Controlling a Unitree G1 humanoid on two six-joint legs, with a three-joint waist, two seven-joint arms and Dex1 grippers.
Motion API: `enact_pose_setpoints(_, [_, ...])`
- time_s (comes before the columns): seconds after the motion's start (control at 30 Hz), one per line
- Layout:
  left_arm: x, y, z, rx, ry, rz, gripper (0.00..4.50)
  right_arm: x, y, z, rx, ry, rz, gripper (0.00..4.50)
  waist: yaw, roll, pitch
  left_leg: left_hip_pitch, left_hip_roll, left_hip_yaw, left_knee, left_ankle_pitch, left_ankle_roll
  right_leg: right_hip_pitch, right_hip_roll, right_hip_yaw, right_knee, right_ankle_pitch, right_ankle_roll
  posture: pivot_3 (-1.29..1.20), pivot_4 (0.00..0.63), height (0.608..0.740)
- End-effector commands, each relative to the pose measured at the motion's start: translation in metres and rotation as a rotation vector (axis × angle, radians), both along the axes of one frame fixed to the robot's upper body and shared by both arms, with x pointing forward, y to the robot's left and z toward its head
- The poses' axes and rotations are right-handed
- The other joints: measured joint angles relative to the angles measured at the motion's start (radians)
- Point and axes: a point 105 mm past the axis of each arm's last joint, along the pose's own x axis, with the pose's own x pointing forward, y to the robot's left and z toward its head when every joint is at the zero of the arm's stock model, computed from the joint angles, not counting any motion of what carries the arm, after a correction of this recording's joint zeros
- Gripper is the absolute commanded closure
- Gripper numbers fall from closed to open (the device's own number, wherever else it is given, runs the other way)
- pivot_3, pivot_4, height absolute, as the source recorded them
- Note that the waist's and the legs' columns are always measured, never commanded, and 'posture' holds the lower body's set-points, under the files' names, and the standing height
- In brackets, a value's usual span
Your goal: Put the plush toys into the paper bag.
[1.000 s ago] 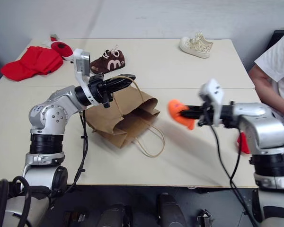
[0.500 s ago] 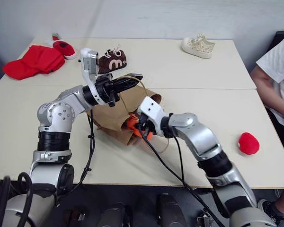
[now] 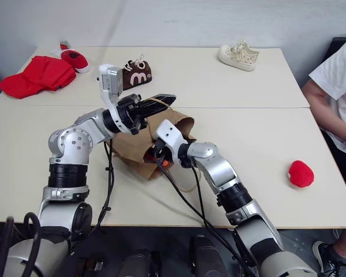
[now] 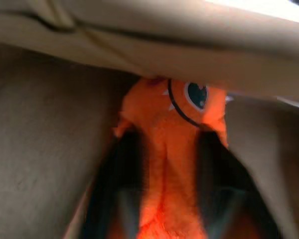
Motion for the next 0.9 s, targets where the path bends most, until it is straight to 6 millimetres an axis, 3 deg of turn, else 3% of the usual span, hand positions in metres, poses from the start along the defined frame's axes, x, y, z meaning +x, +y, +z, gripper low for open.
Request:
enact_pose_setpoints(0.03, [-0.004, 0.005, 0.01, -0.024, -0.052, 0.016, 4.5, -0.015, -0.02, 0.031, 0.044, -0.144, 0.045, 1.81, 0.002, 0.0, 0.0, 0.0, 0.0, 0.0, 0.0, 0.0, 0.0, 0.0, 0.0, 0.0, 0.0, 0.0, 0.0, 0.0, 0.15, 0.74])
enact_pose_setpoints(0.13, [-0.001, 0.008, 0.007, -0.018, -0.045, 0.039, 4.5, -0.036, -0.039, 0.049, 0.088, -0.21, 0.102, 0.76, 0.002, 0.0, 0.0, 0.0, 0.0, 0.0, 0.0, 0.0, 0.0, 0.0, 0.0, 0.0, -0.001, 0.0, 0.0, 0.0, 0.15, 0.74])
enact_pose_setpoints(0.2, [0.001, 0.008, 0.007, -0.02, -0.045, 0.047, 4.5, -0.048, -0.056, 0.051, 0.092, -0.208, 0.126, 0.09, 0.003, 0.0, 0.0, 0.0, 0.0, 0.0, -0.001, 0.0, 0.0, 0.0, 0.001, 0.0, -0.002, 0.0, 0.0, 0.0, 0.15, 0.74])
enact_pose_setpoints(0.37, [0.001, 0.008, 0.006, -0.032, -0.048, 0.056, 4.5, -0.074, -0.114, 0.053, 0.192, -0.178, 0.082, 0.09, 0.019, -0.001, 0.0, 0.0, 0.0, 0.0, -0.001, 0.0, 0.0, 0.001, 0.001, 0.0, -0.004, 0.0, 0.0, 0.0, 0.15, 0.74])
enact_pose_setpoints(0.47, [0.002, 0.009, 0.005, -0.037, -0.046, 0.064, 4.5, -0.081, -0.143, 0.05, 0.243, -0.119, -0.056, 0.09, 0.027, -0.001, 0.0, 0.001, -0.001, 0.0, -0.001, 0.0, 0.0, 0.001, 0.001, 0.0, -0.005, 0.0, 0.0, 0.0, 0.15, 0.74])
enact_pose_setpoints(0.6, [0.001, 0.011, 0.006, -0.025, -0.066, 0.075, 4.5, -0.109, -0.186, 0.044, 0.183, -0.112, -0.194, 0.04, 0.03, -0.001, 0.0, 0.002, -0.001, 0.0, 0.0, 0.0, 0.0, 0.002, 0.001, 0.001, -0.004, 0.0, 0.0, 0.0, 0.15, 0.74])
enact_pose_setpoints(0.77, [0.004, 0.017, 0.013, -0.058, -0.072, 0.101, 4.5, -0.171, -0.278, 0.008, 0.02, -0.136, -0.637, 0.04, 0.056, -0.001, 0.0, 0.002, -0.001, -0.002, -0.002, 0.0, 0.0, 0.003, 0.003, 0.001, -0.007, 0.0, 0.0, 0.0, 0.15, 0.74])
enact_pose_setpoints(0.9, [0.011, 0.019, 0.015, -0.046, -0.077, 0.131, 4.5, -0.204, -0.308, -0.016, -0.051, -0.114, -0.815, 0.04, 0.047, -0.002, 0.001, 0.006, -0.002, 0.002, -0.002, 0.0, 0.001, 0.007, 0.003, 0.004, -0.008, 0.002, 0.003, 0.0, 0.15, 0.74])
